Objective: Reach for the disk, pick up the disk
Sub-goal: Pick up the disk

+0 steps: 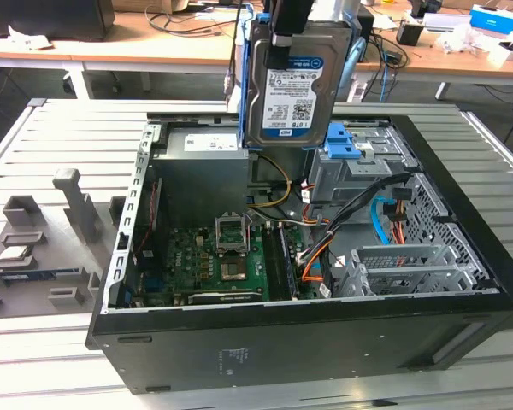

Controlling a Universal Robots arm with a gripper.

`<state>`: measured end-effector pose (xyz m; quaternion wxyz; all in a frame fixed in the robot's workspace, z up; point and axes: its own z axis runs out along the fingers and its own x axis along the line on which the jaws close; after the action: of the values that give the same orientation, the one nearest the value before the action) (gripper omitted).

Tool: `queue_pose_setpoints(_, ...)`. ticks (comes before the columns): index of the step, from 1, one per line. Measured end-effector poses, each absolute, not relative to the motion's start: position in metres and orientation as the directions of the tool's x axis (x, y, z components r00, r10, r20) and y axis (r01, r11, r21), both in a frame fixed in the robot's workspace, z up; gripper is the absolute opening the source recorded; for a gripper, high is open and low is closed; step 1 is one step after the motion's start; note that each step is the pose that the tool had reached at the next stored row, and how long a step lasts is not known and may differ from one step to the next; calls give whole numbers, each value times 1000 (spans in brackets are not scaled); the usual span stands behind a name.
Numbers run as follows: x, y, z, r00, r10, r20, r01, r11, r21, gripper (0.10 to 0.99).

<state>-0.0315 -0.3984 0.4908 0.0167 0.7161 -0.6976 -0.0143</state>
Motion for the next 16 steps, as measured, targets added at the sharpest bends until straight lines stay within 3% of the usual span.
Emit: queue_pose_setpoints(16,-31,-429,491,26,-1000,3,-999,-26,44,369)
